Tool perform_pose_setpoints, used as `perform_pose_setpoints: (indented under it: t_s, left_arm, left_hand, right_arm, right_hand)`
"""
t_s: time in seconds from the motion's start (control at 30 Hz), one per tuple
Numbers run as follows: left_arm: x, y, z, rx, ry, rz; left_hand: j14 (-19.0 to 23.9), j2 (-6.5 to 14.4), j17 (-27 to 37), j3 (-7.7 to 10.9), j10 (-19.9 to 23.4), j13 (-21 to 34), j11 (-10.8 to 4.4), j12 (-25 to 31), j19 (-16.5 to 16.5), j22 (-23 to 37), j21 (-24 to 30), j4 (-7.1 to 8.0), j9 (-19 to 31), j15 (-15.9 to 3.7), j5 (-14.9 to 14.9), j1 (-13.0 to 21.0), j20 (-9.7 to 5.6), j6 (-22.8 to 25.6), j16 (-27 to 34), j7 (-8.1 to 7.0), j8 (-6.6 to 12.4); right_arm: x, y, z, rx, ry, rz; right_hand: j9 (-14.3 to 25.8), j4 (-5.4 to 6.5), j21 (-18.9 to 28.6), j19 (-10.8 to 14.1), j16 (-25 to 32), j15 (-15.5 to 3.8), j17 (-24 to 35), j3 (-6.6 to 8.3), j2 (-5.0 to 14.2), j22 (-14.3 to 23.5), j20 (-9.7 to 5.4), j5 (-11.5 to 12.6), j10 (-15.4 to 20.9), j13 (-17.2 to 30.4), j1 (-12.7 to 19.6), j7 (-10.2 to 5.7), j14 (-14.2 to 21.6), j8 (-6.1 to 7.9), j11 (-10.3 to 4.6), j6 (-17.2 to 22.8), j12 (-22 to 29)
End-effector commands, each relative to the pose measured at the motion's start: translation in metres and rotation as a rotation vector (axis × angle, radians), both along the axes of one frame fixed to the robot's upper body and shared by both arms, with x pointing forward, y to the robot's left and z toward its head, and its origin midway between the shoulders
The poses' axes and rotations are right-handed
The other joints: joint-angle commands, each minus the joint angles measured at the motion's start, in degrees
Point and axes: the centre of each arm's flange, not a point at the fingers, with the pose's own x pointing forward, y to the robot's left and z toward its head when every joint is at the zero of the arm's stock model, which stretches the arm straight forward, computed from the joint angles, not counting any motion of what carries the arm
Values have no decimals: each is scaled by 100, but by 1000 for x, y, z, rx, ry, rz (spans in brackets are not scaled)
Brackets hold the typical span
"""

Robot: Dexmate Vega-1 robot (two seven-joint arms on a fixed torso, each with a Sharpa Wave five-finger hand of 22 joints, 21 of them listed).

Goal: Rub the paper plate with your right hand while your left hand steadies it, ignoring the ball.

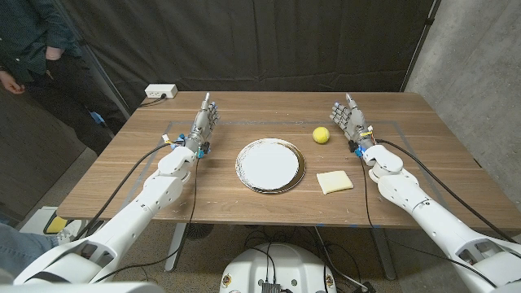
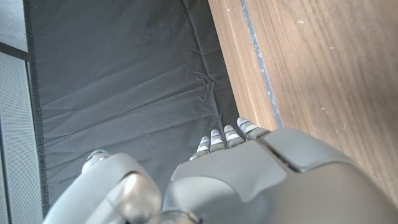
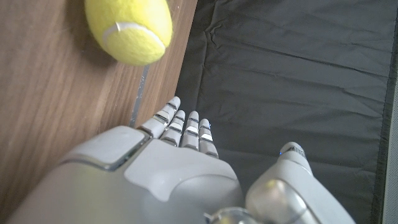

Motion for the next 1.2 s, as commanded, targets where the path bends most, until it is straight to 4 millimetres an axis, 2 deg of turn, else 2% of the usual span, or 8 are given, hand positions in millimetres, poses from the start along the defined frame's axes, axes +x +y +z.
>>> perform_pose_setpoints:
  t_s: [0.03, 0.27, 0.63, 0.77, 1.07, 1.2]
  left_arm:
    - [6, -5, 5, 13, 21, -16]
    - [-4, -6, 7, 73, 12, -8]
    - [-25, 1, 5, 64, -49, -31]
    - [-30, 1, 3, 89, -76, -39]
    - [-50, -11, 5, 168, -139, 4]
    - [-52, -25, -1, 186, -147, -24]
  left_hand:
    - [-14, 18, 14, -7, -1, 20, 4, 26, -24, 25, 36, 34, 24, 1, 34, 41, -298, -40, 39, -7, 31]
    - [18, 39, 13, -12, 46, 21, 13, 40, -2, 25, 42, 30, 23, 9, 40, 62, -233, -29, 45, -1, 32]
    - [102, 89, 13, -17, 161, 22, 33, 72, 45, 27, 54, 26, 22, 28, 48, 103, -212, 86, 62, 32, 65]
    - [208, 131, 11, -16, 270, 23, 7, 100, 154, 26, 88, 16, 22, 11, 54, 148, -225, 191, 85, 20, 92]
    - [376, 200, 9, -14, 457, 24, 4, 139, 275, 26, 111, -6, 23, -29, 64, 237, -239, 387, 110, -26, 136]
    - [469, 227, 9, -17, 545, 25, 6, 153, 399, 25, 144, -19, 24, -40, 67, 281, -255, 453, 122, -35, 143]
  right_arm:
    - [0, 2, -5, -43, 24, 60]
    - [-12, 3, -4, -66, -5, 37]
    - [-30, 5, -3, -51, -58, 21]
    - [-36, 7, -4, -55, -75, 20]
    - [-48, 10, -7, -63, -108, 44]
    - [-50, 5, -6, -66, -102, 40]
  right_hand:
    - [13, -3, 0, -24, 27, 0, 18, 39, 17, 23, -190, 29, 14, 28, 61, -51, -8, 22, -13, 18, 35]
    - [12, -6, -9, -30, 31, -16, 14, 38, 25, 23, -192, 30, 1, 29, 66, -68, -18, 25, -14, 8, 38]
    - [12, -18, -10, -13, 45, -37, 7, 45, 43, 23, -211, 34, 16, 29, 89, -89, -2, 38, -41, 20, 54]
    - [12, -21, -11, -10, 48, -35, 5, 46, 46, 23, -212, 35, 24, 29, 95, -92, 1, 41, -35, 22, 59]
    - [11, -30, -12, 5, 60, -47, 1, 51, 59, 23, -214, 36, 38, 30, 112, -108, 27, 50, -47, 35, 69]
    - [11, -35, -12, 13, 62, -38, -1, 55, 66, 23, -212, 36, 48, 30, 123, -107, 32, 56, -44, 47, 75]
